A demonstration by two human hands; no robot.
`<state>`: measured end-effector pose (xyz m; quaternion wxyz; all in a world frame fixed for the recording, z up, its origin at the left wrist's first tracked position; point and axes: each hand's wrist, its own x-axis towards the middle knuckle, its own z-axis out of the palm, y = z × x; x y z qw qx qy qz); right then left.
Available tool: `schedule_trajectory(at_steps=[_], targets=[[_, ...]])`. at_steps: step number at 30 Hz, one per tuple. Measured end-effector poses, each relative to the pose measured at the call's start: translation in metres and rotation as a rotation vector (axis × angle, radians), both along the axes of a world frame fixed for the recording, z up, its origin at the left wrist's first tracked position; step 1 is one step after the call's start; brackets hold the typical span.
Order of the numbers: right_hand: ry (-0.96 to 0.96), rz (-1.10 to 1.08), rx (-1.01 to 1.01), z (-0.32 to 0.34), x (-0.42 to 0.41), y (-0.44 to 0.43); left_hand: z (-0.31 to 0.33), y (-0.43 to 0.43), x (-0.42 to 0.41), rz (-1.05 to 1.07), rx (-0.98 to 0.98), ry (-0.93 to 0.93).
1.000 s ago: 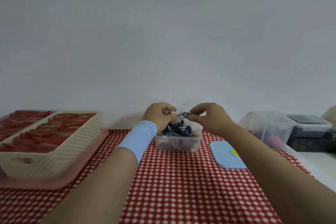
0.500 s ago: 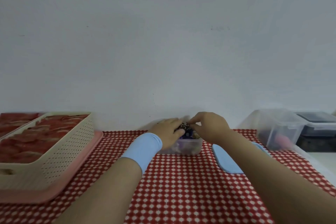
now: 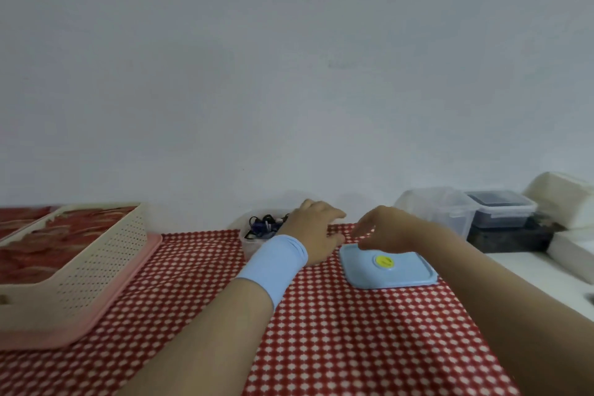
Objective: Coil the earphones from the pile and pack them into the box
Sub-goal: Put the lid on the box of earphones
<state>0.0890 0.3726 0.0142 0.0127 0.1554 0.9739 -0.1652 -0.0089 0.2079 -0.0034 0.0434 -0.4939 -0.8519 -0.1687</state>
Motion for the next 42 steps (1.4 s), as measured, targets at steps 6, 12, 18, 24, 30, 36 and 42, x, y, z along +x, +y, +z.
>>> schedule_trajectory(at_steps=[6,12,18,24,30,36,42], targets=[[-0.356,-0.015,0.051,-0.023,0.033,0.022,-0.019,0.023,0.030,0.004,-0.325,0.080],[-0.139,-0.012,0.040,-0.038,0.045,0.028,-0.027,0.031,0.042,0.011,-0.546,0.161],[0.093,-0.095,0.017,-0.037,0.049,0.021,-0.021,0.028,0.043,0.038,-0.502,0.147],[-0.081,-0.143,0.013,-0.060,0.043,0.013,-0.045,0.034,0.050,0.090,-0.438,-0.005],[-0.120,-0.248,-0.030,-0.053,0.051,0.016,-0.038,0.036,0.051,0.132,-0.269,-0.186],[0.082,-0.234,-0.206,-0.046,0.065,0.015,-0.036,0.032,0.050,0.106,-0.304,-0.001],[0.331,-0.268,-0.417,-0.035,0.062,0.024,-0.011,0.022,0.045,0.066,-0.167,0.121]])
